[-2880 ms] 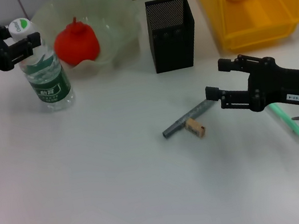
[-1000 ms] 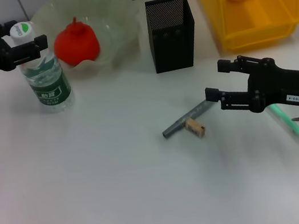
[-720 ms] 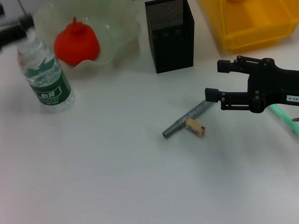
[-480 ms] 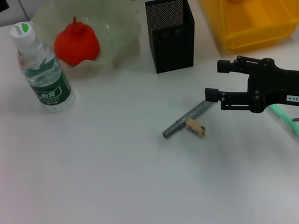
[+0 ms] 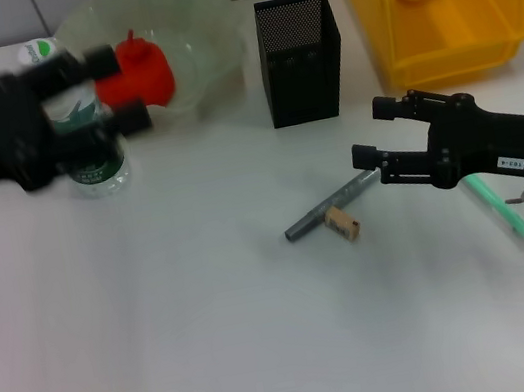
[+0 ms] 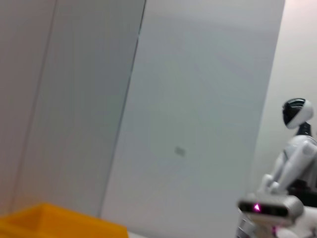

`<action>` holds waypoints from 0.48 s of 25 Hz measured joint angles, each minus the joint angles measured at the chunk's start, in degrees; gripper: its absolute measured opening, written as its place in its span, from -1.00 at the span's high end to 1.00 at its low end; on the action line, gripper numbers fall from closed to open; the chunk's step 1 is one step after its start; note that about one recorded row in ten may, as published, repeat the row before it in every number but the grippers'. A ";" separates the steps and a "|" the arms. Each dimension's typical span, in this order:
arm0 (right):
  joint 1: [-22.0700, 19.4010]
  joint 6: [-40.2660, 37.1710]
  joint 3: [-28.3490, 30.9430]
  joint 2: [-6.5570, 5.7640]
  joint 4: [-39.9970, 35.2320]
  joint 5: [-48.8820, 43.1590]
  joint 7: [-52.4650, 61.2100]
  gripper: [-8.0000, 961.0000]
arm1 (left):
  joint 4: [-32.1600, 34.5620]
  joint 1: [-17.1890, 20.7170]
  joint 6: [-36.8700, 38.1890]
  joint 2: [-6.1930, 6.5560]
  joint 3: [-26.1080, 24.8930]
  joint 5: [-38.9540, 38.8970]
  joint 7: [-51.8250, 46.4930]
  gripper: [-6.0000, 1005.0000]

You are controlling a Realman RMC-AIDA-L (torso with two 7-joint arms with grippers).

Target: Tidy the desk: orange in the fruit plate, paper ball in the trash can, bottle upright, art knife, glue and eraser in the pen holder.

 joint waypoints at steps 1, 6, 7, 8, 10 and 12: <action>0.15 0.01 -0.09 -0.03 0.00 0.00 0.18 -0.70 | -4.16 -0.07 0.18 -0.14 0.45 2.21 3.32 -0.59; 0.83 0.20 -0.40 -0.12 -0.01 -0.16 0.97 -0.71 | -9.32 0.04 -0.53 -0.97 0.46 6.68 11.33 -0.59; 0.89 0.22 -0.40 -0.14 -0.06 -0.20 1.19 -0.71 | -10.50 0.05 -1.24 -1.28 0.45 7.95 13.58 -0.59; 0.99 0.22 -0.41 -0.16 -0.16 -0.26 1.44 -0.71 | -11.55 0.08 -2.08 -1.62 0.46 9.19 15.51 -0.59; 1.10 0.20 -0.41 -0.23 -0.26 -0.35 1.91 -0.71 | -13.59 0.11 -4.57 -2.41 0.46 11.57 19.29 -0.59; 1.17 0.11 -0.41 -0.28 -0.41 -0.39 2.32 -0.71 | -15.02 0.11 -6.95 -3.20 0.46 13.60 22.21 -0.59</action>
